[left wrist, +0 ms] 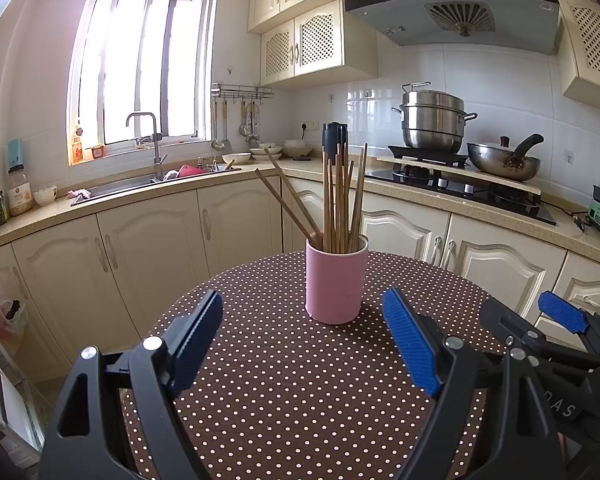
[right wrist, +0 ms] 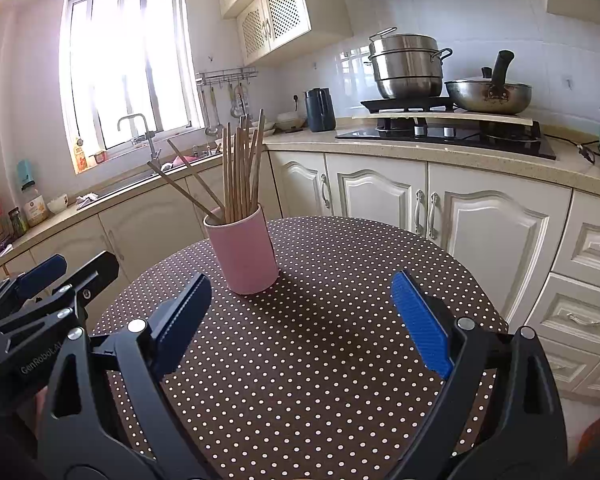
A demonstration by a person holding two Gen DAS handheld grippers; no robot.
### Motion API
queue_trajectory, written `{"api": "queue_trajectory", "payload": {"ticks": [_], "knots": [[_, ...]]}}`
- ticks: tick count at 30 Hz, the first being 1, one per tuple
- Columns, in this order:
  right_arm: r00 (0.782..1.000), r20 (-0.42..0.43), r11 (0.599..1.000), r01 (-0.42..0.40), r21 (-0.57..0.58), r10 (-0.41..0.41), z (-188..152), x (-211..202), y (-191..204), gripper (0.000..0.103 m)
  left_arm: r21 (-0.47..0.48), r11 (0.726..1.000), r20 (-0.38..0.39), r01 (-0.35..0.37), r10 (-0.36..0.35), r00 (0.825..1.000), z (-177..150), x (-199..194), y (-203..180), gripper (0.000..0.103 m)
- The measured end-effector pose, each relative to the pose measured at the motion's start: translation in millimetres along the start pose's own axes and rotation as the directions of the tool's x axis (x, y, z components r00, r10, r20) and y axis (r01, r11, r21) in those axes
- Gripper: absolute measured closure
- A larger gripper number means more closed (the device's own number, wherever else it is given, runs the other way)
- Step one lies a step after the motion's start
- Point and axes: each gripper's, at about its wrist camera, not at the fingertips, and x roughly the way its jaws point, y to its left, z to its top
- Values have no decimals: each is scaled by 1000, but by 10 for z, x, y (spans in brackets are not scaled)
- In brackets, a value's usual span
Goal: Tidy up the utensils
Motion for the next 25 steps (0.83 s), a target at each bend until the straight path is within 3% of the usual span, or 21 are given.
{"api": "queue_trajectory", "payload": {"ticks": [25], "knots": [[1000, -6, 1000, -5, 2, 5, 4, 79, -16, 13, 4, 1000, 7, -3, 3, 1000, 18, 89, 11, 22]]}}
